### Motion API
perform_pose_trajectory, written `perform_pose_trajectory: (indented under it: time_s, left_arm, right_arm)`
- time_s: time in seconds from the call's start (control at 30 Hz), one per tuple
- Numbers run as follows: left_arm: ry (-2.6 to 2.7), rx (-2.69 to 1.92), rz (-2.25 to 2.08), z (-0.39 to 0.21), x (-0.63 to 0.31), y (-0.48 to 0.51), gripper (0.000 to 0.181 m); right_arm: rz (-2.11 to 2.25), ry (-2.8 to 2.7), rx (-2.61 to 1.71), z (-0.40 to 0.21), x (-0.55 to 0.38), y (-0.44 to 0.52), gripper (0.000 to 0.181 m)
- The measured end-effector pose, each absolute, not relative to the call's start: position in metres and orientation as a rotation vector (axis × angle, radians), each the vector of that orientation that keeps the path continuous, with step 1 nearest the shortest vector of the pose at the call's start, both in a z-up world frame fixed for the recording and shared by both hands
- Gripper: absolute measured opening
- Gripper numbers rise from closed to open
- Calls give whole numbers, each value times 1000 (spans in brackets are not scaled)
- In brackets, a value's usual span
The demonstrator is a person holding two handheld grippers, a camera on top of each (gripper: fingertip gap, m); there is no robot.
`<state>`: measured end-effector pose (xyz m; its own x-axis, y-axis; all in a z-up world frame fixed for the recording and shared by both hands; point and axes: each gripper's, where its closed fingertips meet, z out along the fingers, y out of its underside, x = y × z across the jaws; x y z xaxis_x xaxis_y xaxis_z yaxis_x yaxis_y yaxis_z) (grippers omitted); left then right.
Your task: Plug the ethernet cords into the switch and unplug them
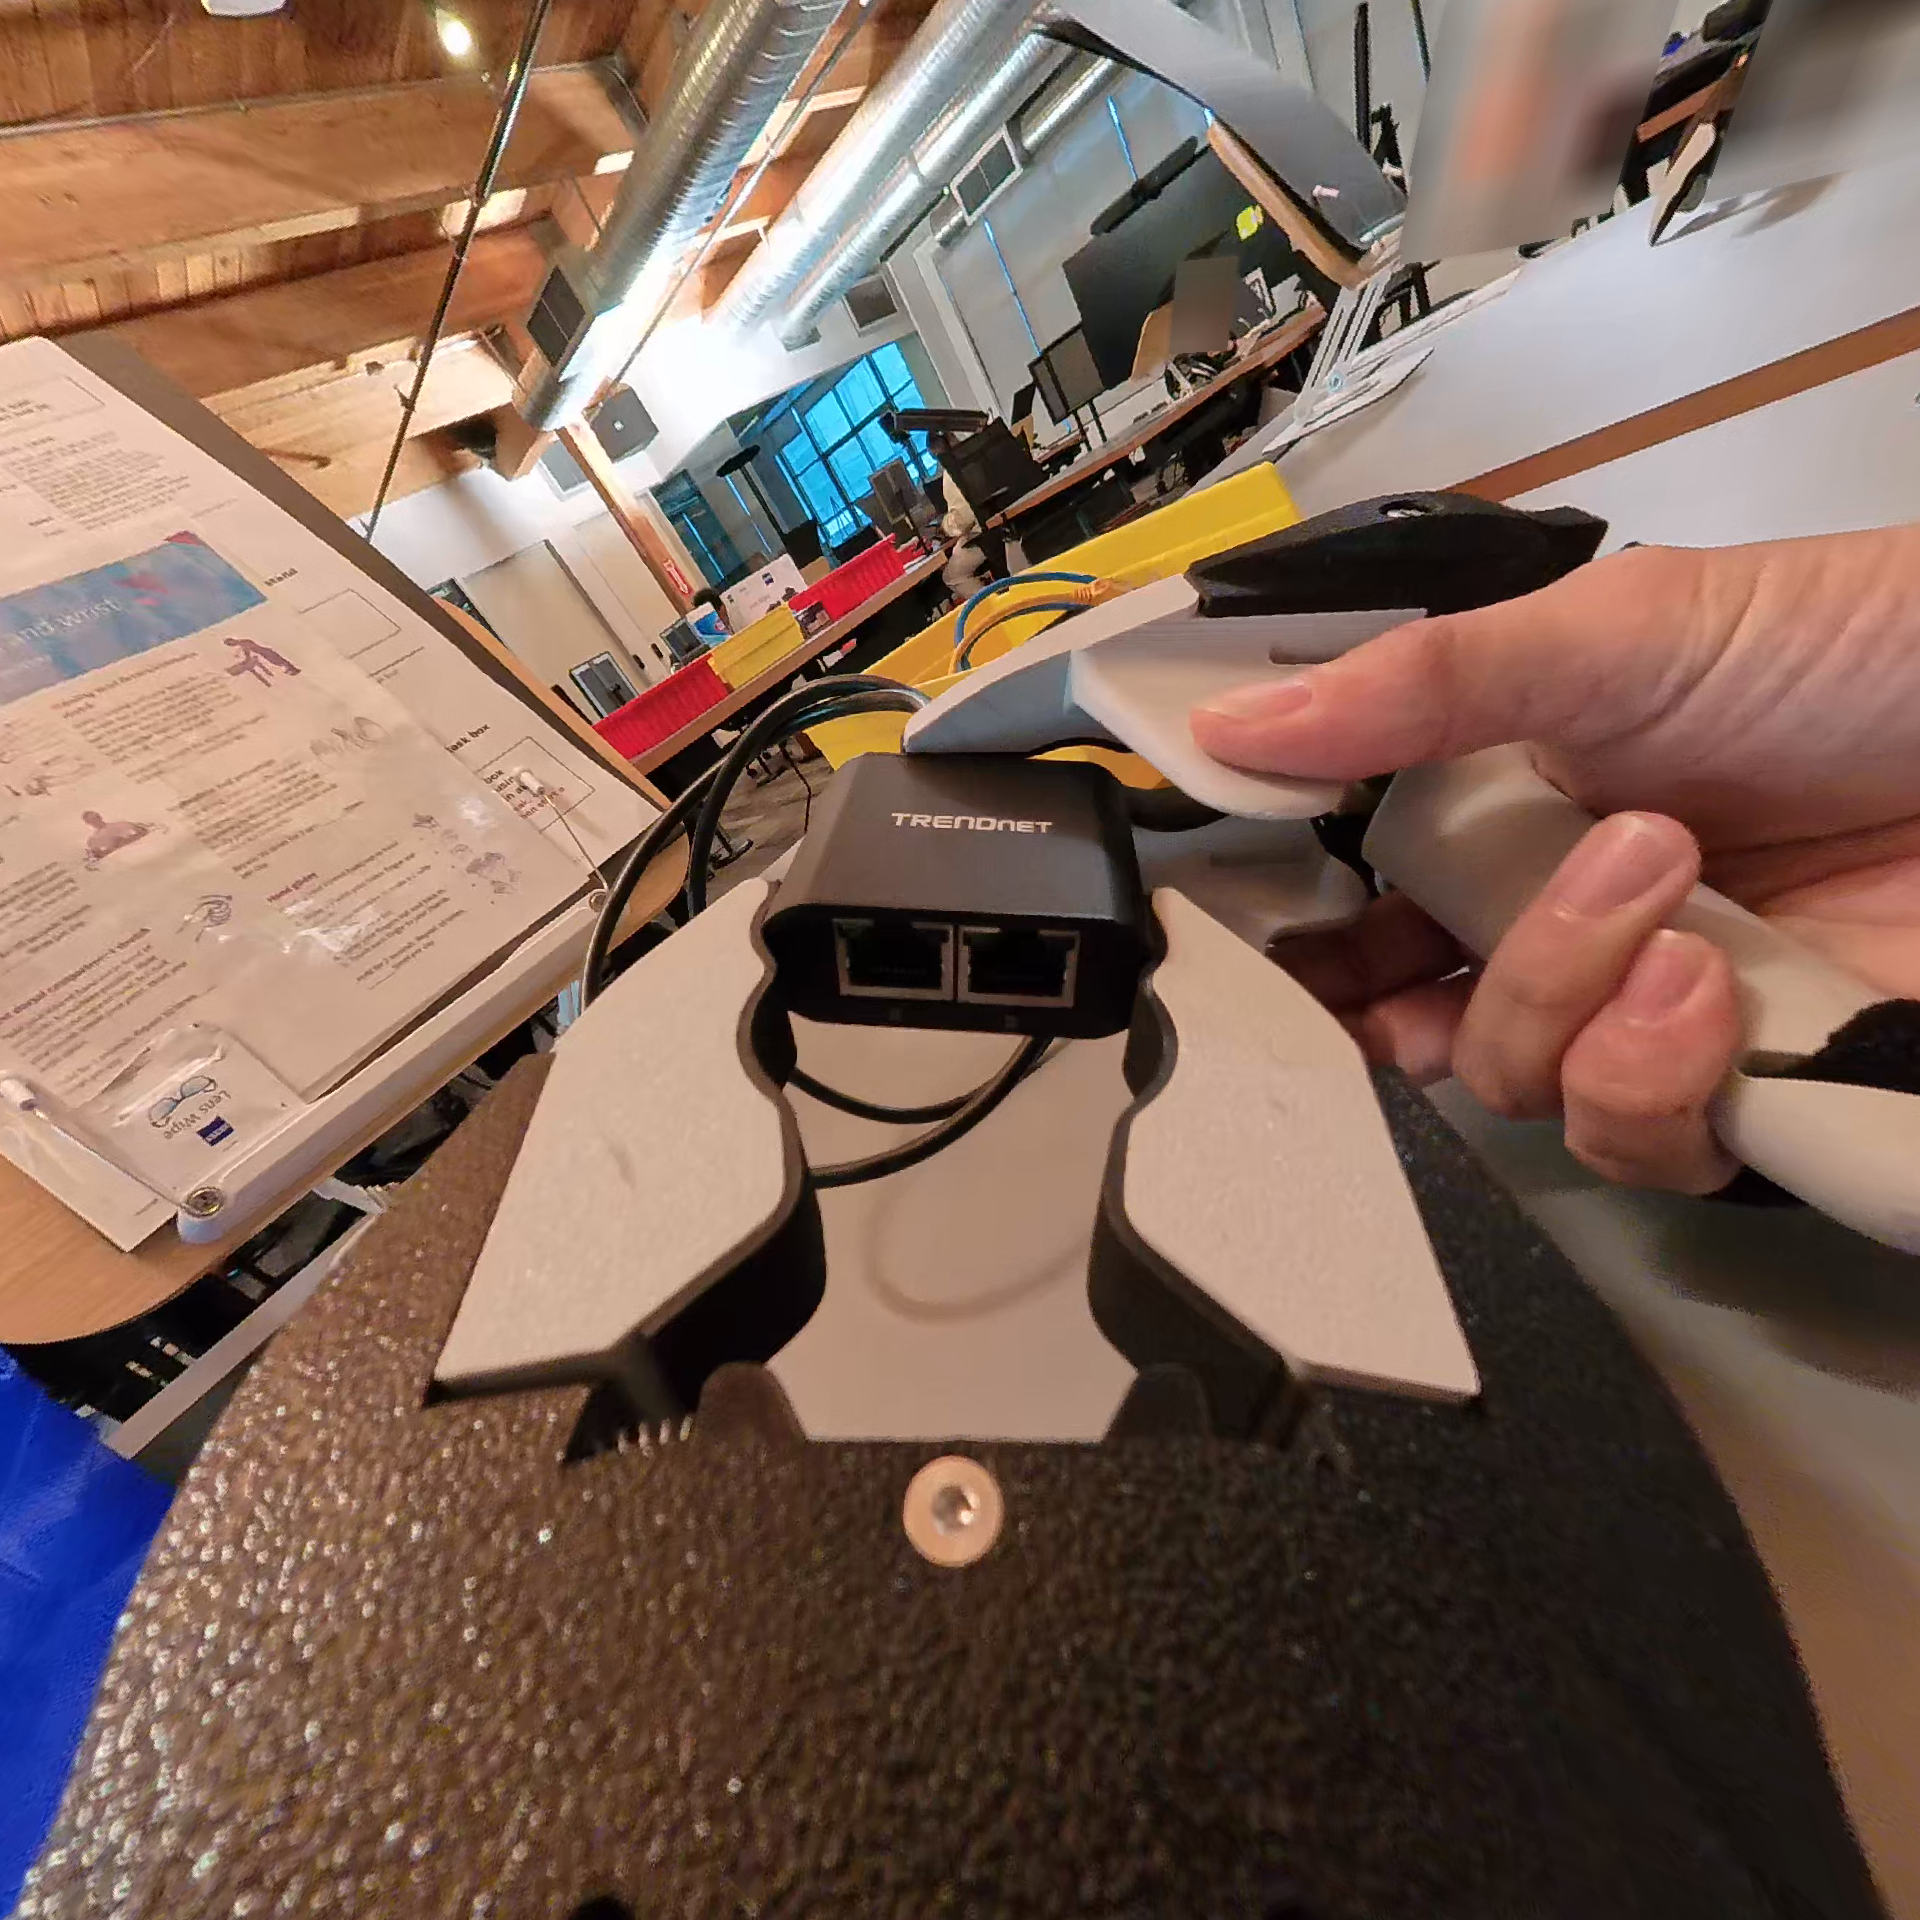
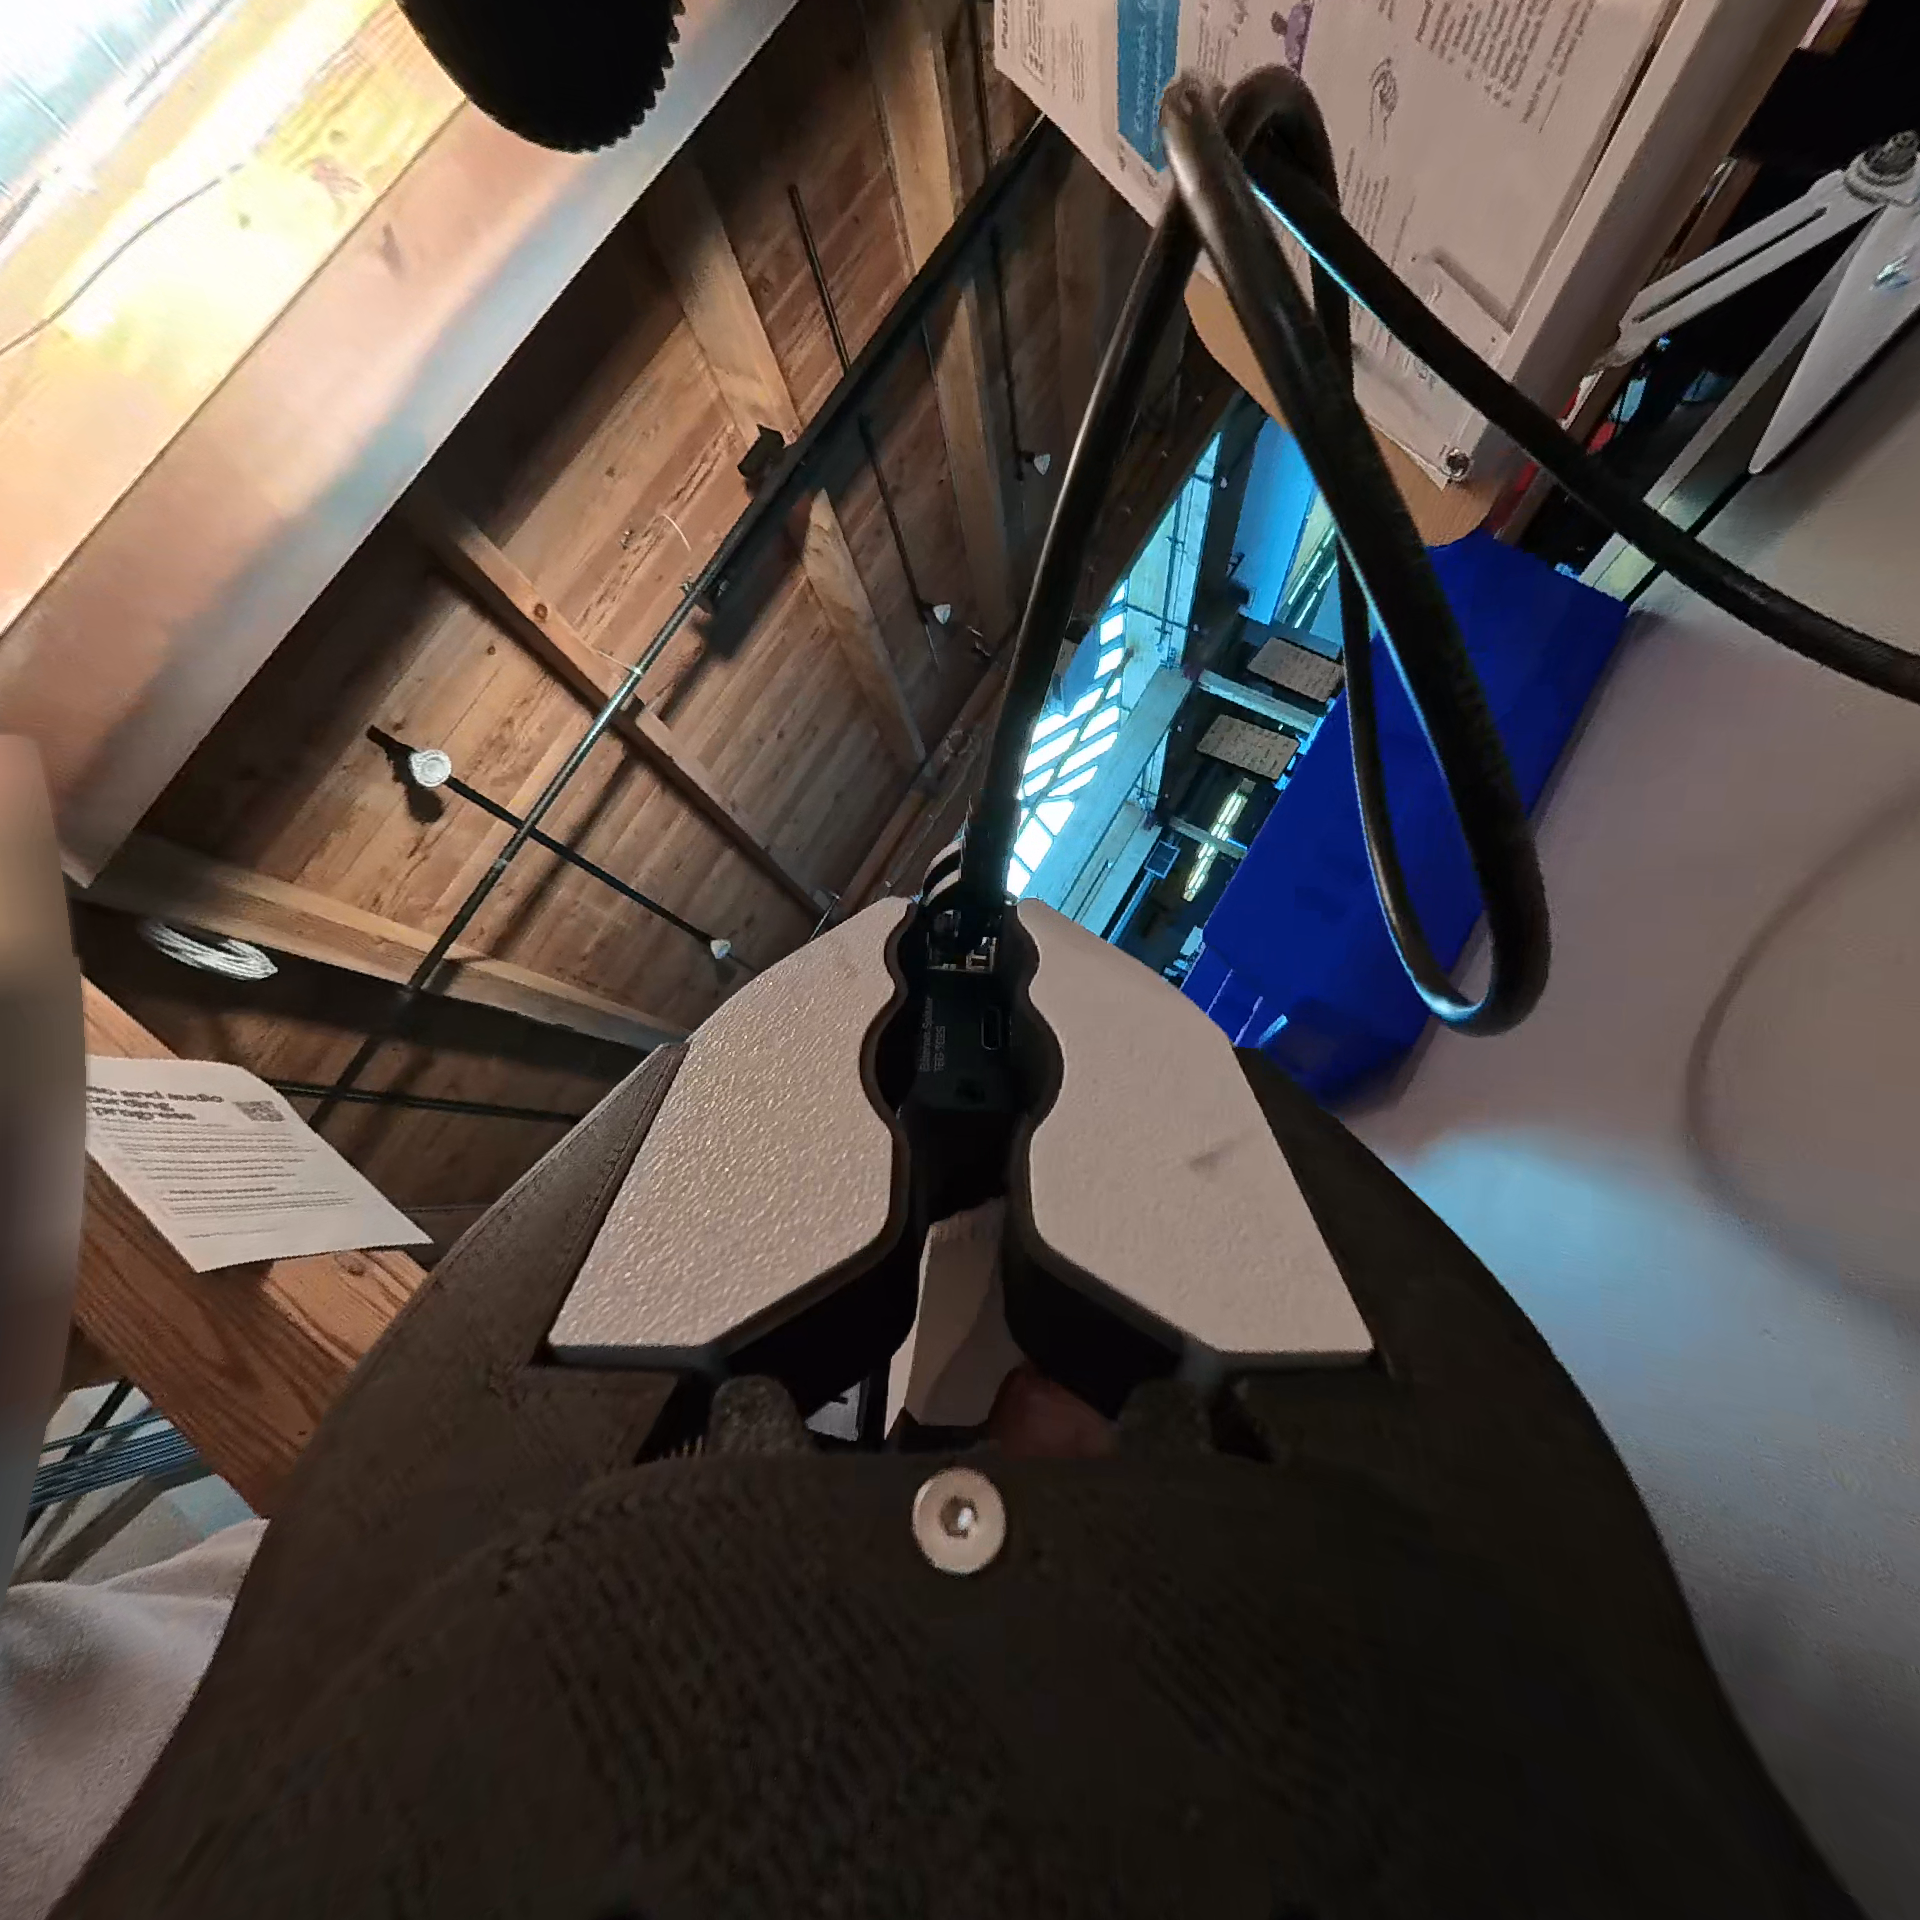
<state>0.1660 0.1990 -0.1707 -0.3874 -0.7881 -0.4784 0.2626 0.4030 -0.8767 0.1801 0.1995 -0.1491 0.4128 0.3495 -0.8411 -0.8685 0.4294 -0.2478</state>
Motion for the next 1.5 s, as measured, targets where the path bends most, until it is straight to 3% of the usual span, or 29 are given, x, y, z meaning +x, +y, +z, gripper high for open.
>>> perform_pose_trajectory:
  time_s: [1.17, 1.3, 1.4, 1.5]
  left_arm:
    - [1465, -642, -1279, -169, 172, 200, 61]
    - [1441, -530, -1038, -165, 171, 201, 61]
    - [1355, -710, -1225, -161, 170, 226, 61]
    - [1321, -744, -1274, -150, 175, 234, 61]
  right_arm:
    - [745, 705, -862, -142, 185, 204, 12]
    - [789, 699, -805, -139, 184, 203, 13]
    - [714, 777, -677, -138, 215, 172, 12]
    - [611, 662, -906, -138, 203, 172, 12]
